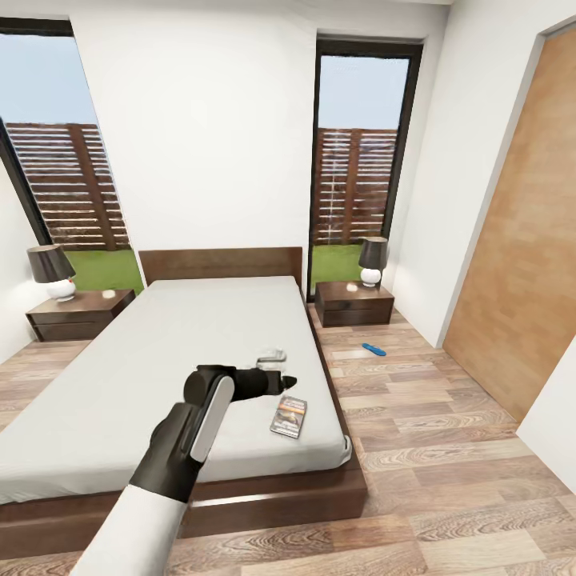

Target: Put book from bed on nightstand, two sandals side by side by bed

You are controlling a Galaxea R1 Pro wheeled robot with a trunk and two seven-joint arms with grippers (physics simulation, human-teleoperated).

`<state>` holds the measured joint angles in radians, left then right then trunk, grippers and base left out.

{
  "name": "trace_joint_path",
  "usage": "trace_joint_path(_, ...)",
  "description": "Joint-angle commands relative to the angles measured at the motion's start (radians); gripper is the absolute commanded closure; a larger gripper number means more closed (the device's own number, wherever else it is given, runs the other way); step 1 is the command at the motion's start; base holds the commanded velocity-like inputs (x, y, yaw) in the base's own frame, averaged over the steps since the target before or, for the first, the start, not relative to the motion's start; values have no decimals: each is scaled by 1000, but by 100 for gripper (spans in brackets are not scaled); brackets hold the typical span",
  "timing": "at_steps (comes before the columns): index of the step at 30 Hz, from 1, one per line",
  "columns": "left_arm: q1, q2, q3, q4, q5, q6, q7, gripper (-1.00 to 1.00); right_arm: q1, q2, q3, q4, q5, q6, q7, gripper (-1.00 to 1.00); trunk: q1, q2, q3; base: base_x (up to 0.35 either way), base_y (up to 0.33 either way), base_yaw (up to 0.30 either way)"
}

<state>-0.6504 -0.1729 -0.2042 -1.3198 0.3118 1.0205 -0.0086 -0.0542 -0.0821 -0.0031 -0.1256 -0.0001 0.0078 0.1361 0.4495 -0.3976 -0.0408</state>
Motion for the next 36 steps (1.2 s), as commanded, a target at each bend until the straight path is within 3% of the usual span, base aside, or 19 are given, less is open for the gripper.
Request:
trace_joint_path(1, -17, -1, 0, 7, 2, 4, 0, -100, -5, -2, 0, 0, 0, 6, 4, -100, 1, -2, -3, 0, 0, 0)
trace_joint_path(3, -43, -1, 0, 27, 7, 4, 0, -100, -11, -4, 0, 0, 0, 18, 4, -100, 1, -2, -3, 0, 0, 0)
trace_joint_path(4, -94, -2, 0, 75, 14, 4, 1, -100, -17, -7, 0, 0, -1, 39, 5, -100, 1, -2, -3, 0, 0, 0)
trace_joint_path(8, -187, -2, 0, 157, 38, 2, 4, -100, -28, -15, 0, 0, -1, 57, 6, -100, 1, -2, -3, 0, 0, 0)
trace_joint_path(9, -187, -2, 0, 157, 38, 2, 4, -100, -28, -15, 0, 0, -1, 57, 6, -100, 1, -2, -3, 0, 0, 0)
trace_joint_path(11, -284, -2, 0, 254, 79, 1, 6, -100, -42, -21, 0, 0, -1, 65, 7, -100, 1, -2, -3, 0, 0, 0)
trace_joint_path(16, -402, -2, 0, 391, 132, -2, 10, -100, -49, -25, 0, -1, -1, 69, 7, -100, 1, -2, -3, 0, 0, 0)
trace_joint_path(23, -556, -2, 1, 576, 160, -7, 24, -100, -61, -43, 0, -3, -1, 69, 6, -100, 1, -2, -3, 0, 0, 0)
trace_joint_path(24, -649, -2, 1, 688, 172, -12, 37, -100, -82, -56, 0, -15, -1, 69, 7, -100, 1, -2, -3, 0, 0, 0)
trace_joint_path(27, -714, -2, 2, 767, 181, -14, 52, -100, -97, -65, 0, -27, -1, 69, 6, -100, 1, -2, -3, 0, 0, 0)
trace_joint_path(28, -739, -2, 2, 797, 184, -15, 77, -100, -104, -78, 0, -32, -1, 67, 7, -100, 1, -2, -3, 0, 0, 0)
trace_joint_path(32, -752, -2, 2, 813, 185, -15, 129, -100, -116, -111, 0, -35, -1, 66, 7, -100, 1, -2, -3, 0, 0, 0)
trace_joint_path(34, -760, -2, 2, 824, 189, -17, 237, -100, -137, -139, 0, -36, -1, 66, 9, -100, 1, -2, -3, 0, 0, 0)
trace_joint_path(36, -762, -2, 2, 827, 194, -19, 291, -100, -154, -156, 0, -36, -1, 67, 11, -100, 1, -2, -3, 0, 0, 0)
